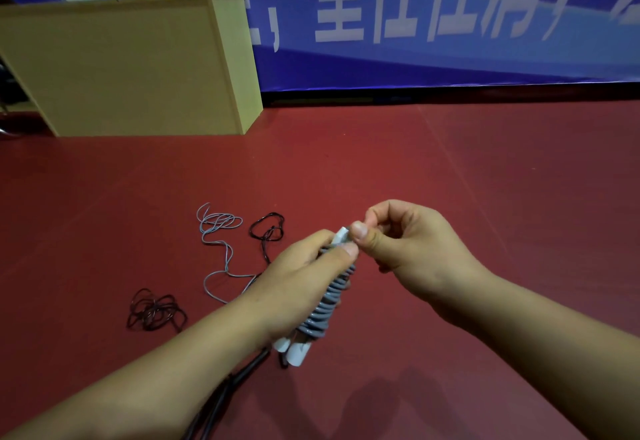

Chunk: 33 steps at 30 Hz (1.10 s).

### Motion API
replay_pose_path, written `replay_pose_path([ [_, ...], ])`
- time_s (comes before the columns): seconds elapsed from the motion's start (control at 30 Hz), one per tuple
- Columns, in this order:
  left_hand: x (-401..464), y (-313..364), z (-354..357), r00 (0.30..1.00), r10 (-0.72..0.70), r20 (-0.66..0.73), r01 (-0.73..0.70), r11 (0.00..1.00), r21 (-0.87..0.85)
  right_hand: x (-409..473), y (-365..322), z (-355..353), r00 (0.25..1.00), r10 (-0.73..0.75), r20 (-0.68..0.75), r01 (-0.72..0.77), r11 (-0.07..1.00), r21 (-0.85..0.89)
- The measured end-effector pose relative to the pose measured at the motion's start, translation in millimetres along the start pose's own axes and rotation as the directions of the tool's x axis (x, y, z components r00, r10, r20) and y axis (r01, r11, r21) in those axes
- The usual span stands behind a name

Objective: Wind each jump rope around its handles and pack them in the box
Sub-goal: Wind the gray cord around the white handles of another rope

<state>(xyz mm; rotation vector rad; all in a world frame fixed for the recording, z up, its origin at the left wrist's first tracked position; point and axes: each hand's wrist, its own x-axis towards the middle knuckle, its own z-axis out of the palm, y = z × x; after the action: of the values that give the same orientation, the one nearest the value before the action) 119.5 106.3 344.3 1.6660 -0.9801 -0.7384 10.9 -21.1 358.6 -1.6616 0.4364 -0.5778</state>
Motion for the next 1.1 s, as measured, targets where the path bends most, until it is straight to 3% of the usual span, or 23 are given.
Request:
replay_pose_path([
  [0.2,4,-3,-7,0.998,-0.003,-0.069,0.005,1.0,0.024,2,-3,3,0.998,-0.055,-0.033,0.057,0.997,0.051],
  [0.37,0,-4,-10,0.999,-0.026,-0.022,0.026,1.0,-0.013,3,0,1,0.998,-0.067,-0.003,0.066,0.996,-0.058],
  [0.53,4,-7,-7,0.994,0.034,-0.1,-0.024,0.995,0.099,2,1,3,0.993,-0.094,-0.065,0.087,0.99,-0.112],
  [0.73,9,-9,-10,0.976,0.165,-0.139,-0.123,0.955,0.271,3,-8,6,0.977,0.213,0.016,-0.214,0.966,0.143],
  [0.9,4,-1,-13,0.945,0.241,-0.22,-0.098,0.853,0.512,10,-7,10,0.883,0.448,0.141,-0.462,0.883,0.084],
  [1.03,-6,6,-28,0.895,0.245,-0.372,0.161,0.601,0.783,22,-5,23,0.933,0.315,0.171,-0.319,0.948,-0.007],
  [1.1,-16,6,-33,0.894,0.208,-0.397,0.257,0.487,0.834,25,-2,34,0.935,0.277,0.219,-0.269,0.961,-0.067],
])
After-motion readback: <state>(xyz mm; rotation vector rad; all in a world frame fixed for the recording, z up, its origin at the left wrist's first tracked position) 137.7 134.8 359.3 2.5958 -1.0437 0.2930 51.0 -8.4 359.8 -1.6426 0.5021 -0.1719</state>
